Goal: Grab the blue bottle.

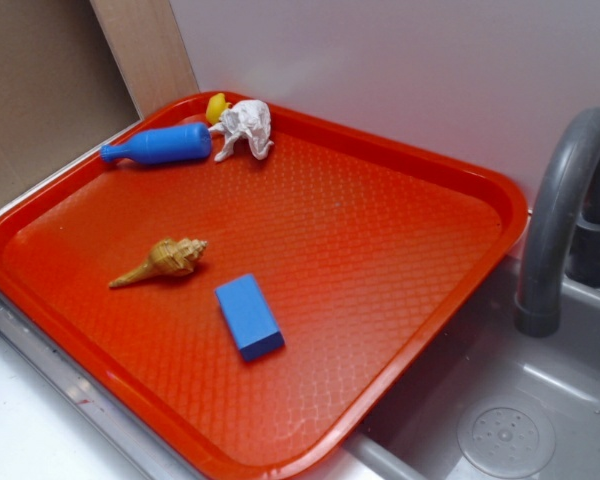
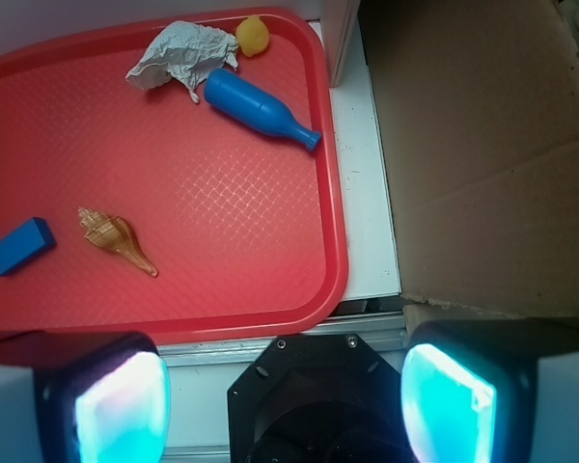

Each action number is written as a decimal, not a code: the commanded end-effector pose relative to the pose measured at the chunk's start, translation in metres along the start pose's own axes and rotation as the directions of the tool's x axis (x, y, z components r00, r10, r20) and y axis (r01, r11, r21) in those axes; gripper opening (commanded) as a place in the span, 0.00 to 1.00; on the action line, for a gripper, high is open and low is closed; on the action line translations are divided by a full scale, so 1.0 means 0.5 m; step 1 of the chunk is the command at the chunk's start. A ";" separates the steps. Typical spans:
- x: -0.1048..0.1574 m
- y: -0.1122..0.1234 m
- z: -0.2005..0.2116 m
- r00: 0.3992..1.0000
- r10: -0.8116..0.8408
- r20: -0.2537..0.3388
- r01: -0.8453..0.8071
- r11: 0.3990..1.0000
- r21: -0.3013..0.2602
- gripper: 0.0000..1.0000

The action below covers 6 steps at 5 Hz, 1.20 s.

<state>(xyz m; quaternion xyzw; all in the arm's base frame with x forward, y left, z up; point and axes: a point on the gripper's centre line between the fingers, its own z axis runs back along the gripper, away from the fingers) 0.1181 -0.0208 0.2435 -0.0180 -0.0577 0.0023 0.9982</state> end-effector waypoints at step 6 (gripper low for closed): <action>0.306 -0.093 -0.326 0.610 -0.790 0.057 0.792 0.608 -0.048 1.00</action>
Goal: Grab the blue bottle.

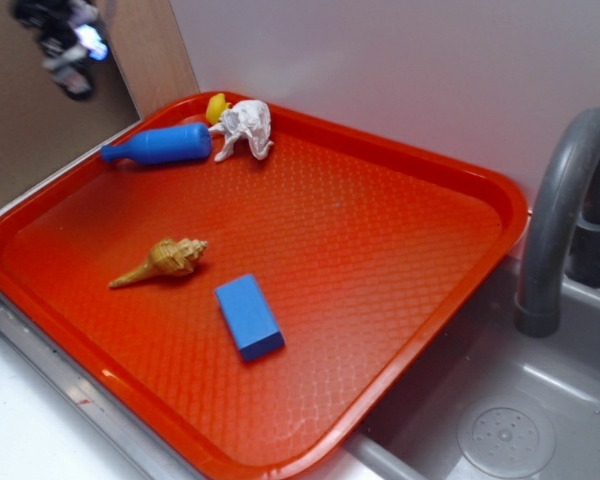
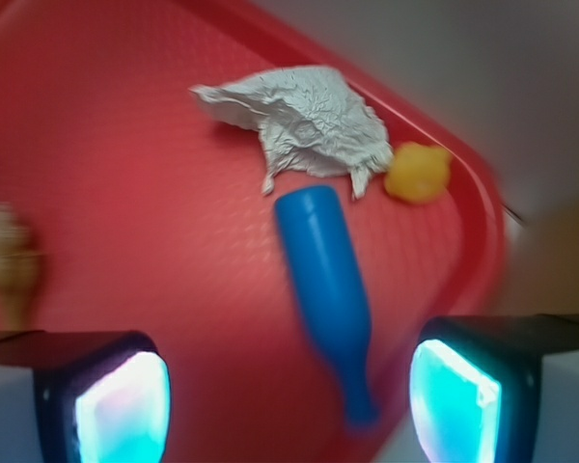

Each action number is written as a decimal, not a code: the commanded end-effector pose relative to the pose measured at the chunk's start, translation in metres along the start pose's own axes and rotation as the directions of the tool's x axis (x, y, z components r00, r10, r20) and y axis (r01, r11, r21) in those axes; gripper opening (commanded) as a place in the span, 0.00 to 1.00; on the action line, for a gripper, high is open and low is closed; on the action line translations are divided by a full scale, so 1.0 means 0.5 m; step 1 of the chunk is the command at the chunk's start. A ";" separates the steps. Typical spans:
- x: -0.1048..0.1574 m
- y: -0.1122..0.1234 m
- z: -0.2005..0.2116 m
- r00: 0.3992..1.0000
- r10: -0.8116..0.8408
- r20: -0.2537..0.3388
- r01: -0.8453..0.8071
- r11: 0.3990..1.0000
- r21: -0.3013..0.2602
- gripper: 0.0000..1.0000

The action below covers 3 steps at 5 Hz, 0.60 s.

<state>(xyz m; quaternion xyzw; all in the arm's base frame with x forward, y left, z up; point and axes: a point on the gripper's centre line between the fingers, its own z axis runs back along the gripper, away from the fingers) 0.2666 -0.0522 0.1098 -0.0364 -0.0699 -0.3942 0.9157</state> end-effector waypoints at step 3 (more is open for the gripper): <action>0.054 -0.028 -0.156 0.971 -0.190 -0.144 0.177 0.980 -0.094 1.00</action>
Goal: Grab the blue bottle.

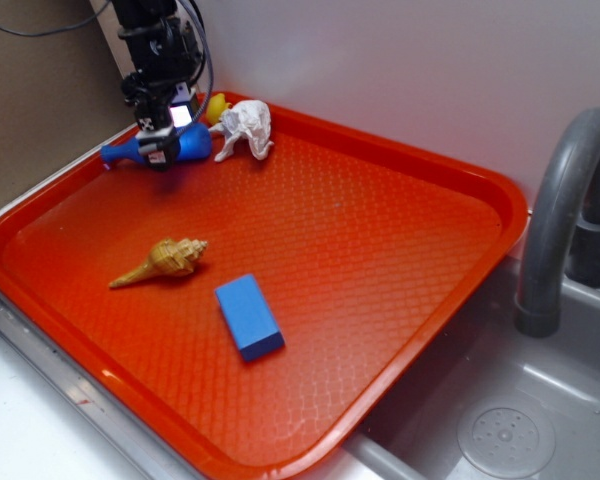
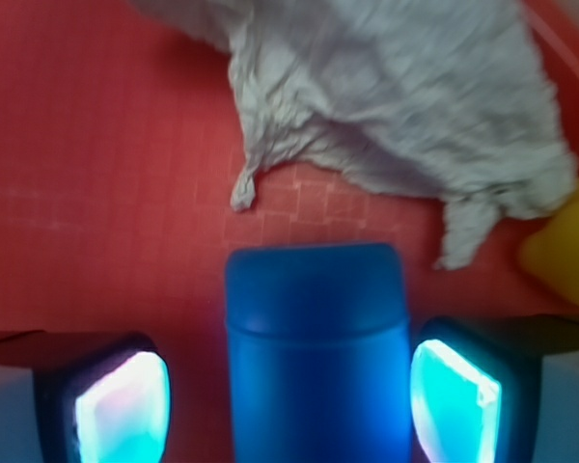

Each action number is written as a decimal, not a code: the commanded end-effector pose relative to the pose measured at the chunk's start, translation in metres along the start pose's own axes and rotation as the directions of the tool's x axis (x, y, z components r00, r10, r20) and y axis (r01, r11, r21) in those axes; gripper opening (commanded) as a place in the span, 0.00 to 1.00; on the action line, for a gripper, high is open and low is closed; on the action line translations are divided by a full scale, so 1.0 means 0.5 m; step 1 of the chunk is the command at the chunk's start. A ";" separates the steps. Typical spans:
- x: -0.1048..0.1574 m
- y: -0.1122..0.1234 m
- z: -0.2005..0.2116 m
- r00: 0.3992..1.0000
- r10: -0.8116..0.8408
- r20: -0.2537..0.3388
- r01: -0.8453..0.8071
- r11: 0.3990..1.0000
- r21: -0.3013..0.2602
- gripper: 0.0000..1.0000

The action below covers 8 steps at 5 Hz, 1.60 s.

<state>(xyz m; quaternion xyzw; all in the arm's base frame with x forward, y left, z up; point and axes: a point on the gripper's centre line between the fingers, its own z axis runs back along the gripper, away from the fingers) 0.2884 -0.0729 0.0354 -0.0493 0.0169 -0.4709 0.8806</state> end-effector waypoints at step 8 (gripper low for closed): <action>0.060 -0.301 0.310 0.590 0.801 0.102 -0.802 0.596 -0.045 0.00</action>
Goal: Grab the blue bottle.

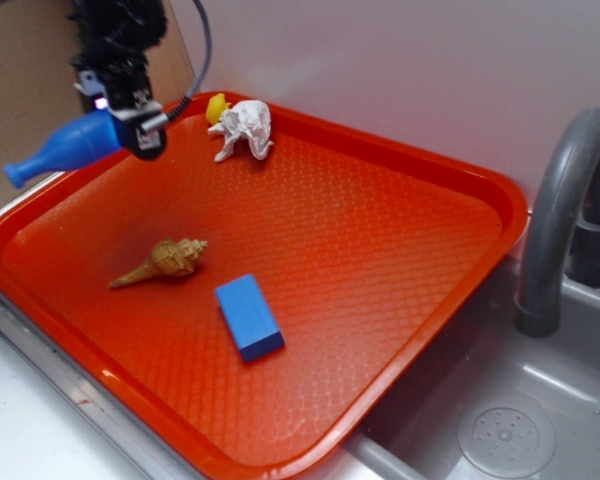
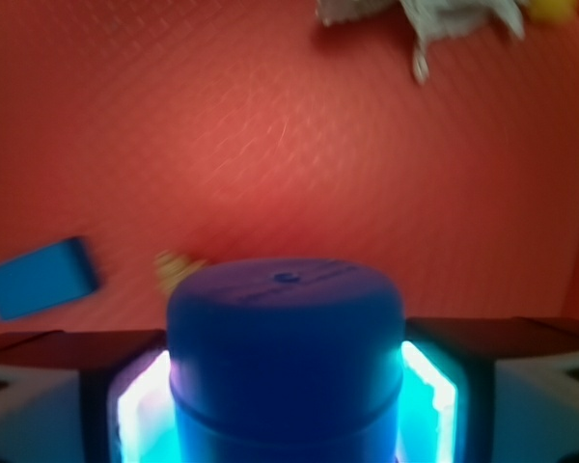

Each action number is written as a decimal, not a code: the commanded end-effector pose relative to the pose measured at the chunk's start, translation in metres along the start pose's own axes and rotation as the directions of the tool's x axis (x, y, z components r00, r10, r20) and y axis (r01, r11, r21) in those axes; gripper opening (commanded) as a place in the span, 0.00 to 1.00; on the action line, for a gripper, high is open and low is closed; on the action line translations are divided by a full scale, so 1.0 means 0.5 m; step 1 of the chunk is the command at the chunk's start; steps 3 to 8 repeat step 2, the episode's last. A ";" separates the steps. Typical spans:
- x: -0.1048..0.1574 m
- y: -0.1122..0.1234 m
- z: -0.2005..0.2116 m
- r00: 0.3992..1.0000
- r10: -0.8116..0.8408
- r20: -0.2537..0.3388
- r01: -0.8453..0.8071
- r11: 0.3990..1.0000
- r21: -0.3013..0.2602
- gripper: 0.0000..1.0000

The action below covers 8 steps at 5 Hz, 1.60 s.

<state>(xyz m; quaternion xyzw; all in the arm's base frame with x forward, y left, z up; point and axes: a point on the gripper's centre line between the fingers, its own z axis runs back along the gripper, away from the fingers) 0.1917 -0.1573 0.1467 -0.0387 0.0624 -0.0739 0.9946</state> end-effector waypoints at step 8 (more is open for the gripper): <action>-0.020 -0.021 0.133 0.959 0.139 0.248 -0.146 0.989 0.011 0.00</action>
